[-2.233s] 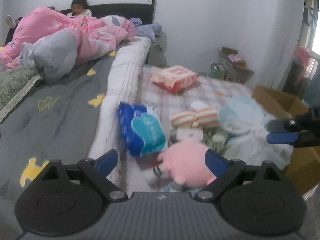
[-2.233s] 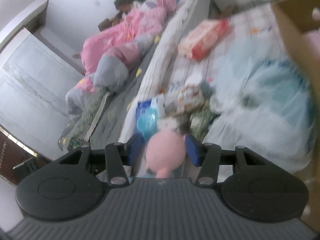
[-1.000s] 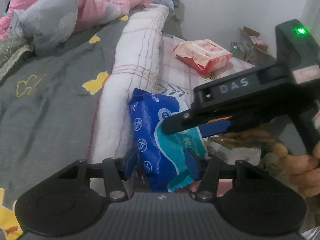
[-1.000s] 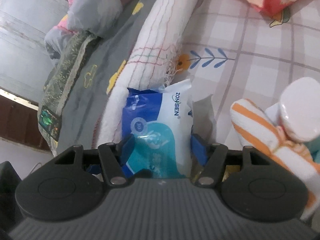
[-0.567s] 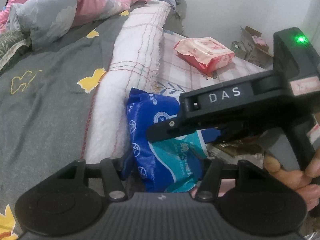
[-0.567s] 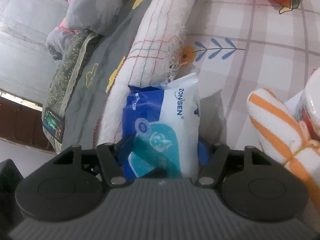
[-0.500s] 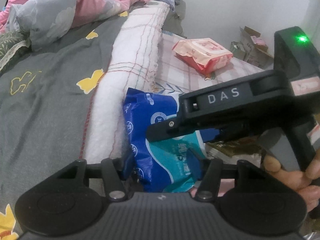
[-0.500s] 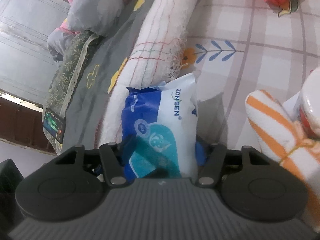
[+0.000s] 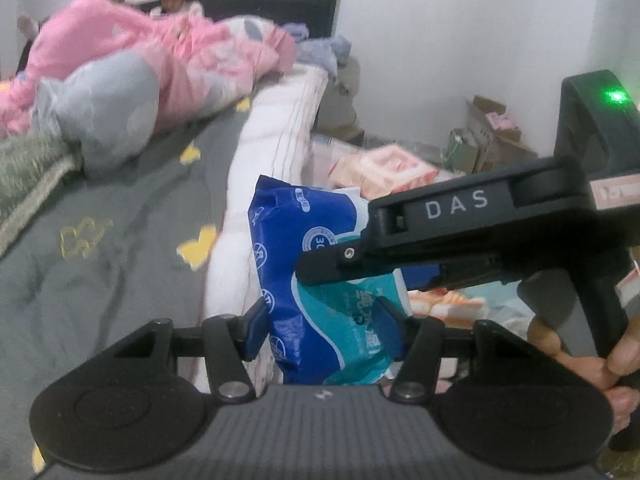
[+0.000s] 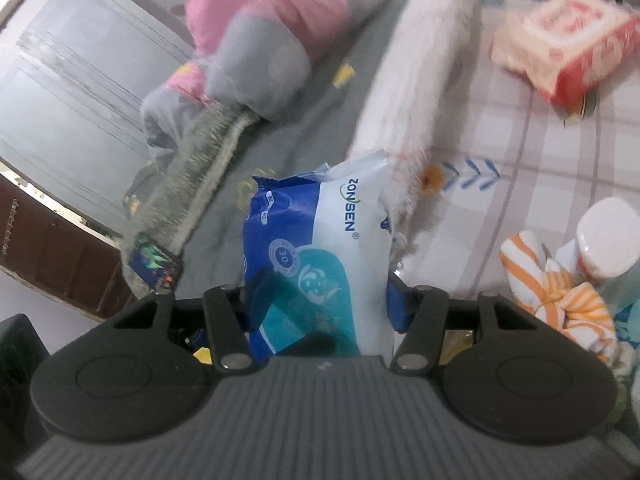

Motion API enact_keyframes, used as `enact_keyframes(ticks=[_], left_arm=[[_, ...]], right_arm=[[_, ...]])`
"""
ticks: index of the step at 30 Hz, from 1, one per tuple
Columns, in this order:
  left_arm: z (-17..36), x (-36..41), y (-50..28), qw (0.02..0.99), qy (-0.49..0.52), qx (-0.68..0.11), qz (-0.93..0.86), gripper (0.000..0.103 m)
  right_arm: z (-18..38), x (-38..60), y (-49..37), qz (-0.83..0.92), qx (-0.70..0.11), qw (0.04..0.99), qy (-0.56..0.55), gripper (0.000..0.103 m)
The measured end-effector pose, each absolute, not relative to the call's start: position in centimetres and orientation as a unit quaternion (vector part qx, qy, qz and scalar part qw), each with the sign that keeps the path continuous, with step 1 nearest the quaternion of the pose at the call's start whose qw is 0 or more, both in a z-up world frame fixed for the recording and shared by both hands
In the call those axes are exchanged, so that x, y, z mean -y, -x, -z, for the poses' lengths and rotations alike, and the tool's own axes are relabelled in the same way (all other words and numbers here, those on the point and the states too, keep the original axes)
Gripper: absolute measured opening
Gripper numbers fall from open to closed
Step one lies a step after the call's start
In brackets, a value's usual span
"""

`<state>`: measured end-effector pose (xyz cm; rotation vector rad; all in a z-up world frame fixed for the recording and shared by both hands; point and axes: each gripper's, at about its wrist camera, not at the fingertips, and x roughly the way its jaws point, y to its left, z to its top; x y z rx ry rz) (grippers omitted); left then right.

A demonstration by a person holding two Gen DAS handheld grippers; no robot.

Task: Organize soft objects
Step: 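Lift the wet-wipe pack with the right tool toward the cardboard box, then lower the wet-wipe pack into the box and open the right tool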

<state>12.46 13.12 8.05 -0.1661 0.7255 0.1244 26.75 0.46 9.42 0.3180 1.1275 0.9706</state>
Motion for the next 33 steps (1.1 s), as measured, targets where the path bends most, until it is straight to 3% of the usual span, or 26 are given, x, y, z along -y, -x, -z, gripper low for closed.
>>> enact_keyframes(ticks=[17,25,33], left_arm=[[-14.9,-0.7,-13.5,0.947,0.041,-0.311,0.066,0.056],[-14.1,9.4,-16.3,0.929,0.03,-0.327,0.168,0.056],[-10.9,18.8,-19.4,0.896,-0.002,-0.372,0.242,0.058]], right_arm=[[-16.9,16.2,-23.7,-0.378,-0.435,0.791,-0.205,0.054],[-16.7,29.1,-23.0,-0.297,-0.429,0.82,-0.236,0.054],[-13.0,40.3,-22.5,-0.224,-0.445,0.823,-0.274,0.054]])
